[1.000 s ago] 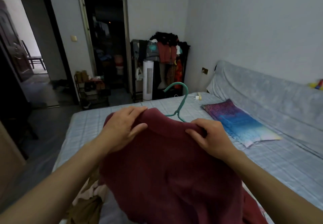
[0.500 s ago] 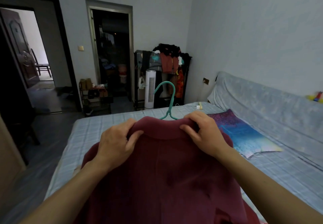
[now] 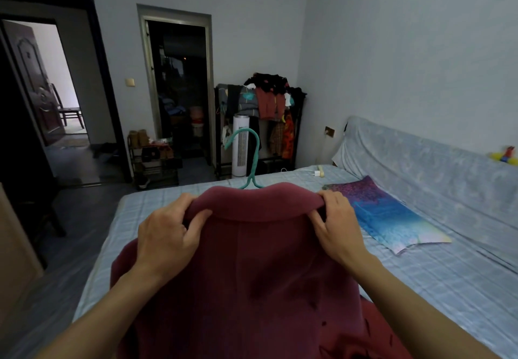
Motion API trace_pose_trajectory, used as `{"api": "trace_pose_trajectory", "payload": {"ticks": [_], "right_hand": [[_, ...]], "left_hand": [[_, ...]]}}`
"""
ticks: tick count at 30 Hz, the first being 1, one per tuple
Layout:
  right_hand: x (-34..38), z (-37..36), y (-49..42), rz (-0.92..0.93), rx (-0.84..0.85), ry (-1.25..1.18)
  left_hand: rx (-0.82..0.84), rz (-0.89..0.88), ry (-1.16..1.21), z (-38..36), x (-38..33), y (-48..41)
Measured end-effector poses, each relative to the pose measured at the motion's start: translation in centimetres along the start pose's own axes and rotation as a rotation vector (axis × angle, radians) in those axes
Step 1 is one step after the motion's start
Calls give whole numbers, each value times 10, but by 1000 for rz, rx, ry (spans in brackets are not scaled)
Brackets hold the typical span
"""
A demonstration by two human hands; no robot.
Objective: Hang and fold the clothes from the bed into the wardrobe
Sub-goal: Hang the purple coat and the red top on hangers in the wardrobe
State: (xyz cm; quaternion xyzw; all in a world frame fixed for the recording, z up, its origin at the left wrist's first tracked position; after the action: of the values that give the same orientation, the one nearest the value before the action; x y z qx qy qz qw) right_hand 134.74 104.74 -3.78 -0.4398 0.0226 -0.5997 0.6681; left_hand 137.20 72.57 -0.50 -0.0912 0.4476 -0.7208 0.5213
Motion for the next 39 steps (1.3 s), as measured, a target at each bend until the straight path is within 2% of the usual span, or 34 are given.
{"api": "trace_pose_trajectory", "payload": {"ticks": [8, 15, 17, 20, 23, 26, 28, 30, 33, 36, 39], "right_hand": [[42, -1, -1, 133, 6, -51], [113, 4, 5, 326, 38, -193], [124, 5, 4, 312, 144, -245], [134, 7, 13, 290, 444, -467], [134, 17, 22, 182, 650, -593], [141, 30, 12, 160, 618, -565], [147, 33, 6, 212, 609, -435], [149, 32, 9, 277, 697, -358], [150, 39, 19, 374, 778, -392], [150, 45, 27, 471, 715, -377], [157, 55, 42, 528, 587, -524]], "left_hand": [[-16, -49, -24, 24, -6, 5], [-21, -88, 61, 34, -36, 12], [-44, -81, 72, 41, -33, 14], [-46, -58, 69, 48, -23, 19], [-33, -55, 42, 51, -23, 26], [-35, -86, 12, 57, -39, 31], [-60, -113, -14, 66, -55, 34], [-59, -126, -30, 74, -66, 35], [-16, -136, -71, 80, -81, 41], [-14, -118, -149, 87, -100, 51], [7, -61, -237, 97, -113, 68]]}}
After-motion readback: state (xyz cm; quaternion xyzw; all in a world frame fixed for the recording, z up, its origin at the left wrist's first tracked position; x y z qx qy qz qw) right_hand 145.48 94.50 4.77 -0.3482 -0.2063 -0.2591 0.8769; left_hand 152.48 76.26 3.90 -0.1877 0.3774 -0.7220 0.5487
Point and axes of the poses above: each hand's wrist, its own y-axis away from the middle knuckle, its own z-axis out of the back of the hand, x = y × z, the point moved 9 cm from there along -y, towards the middle knuckle, and after that the axes turned 8 degrees about -y, right-handed, at the moved point
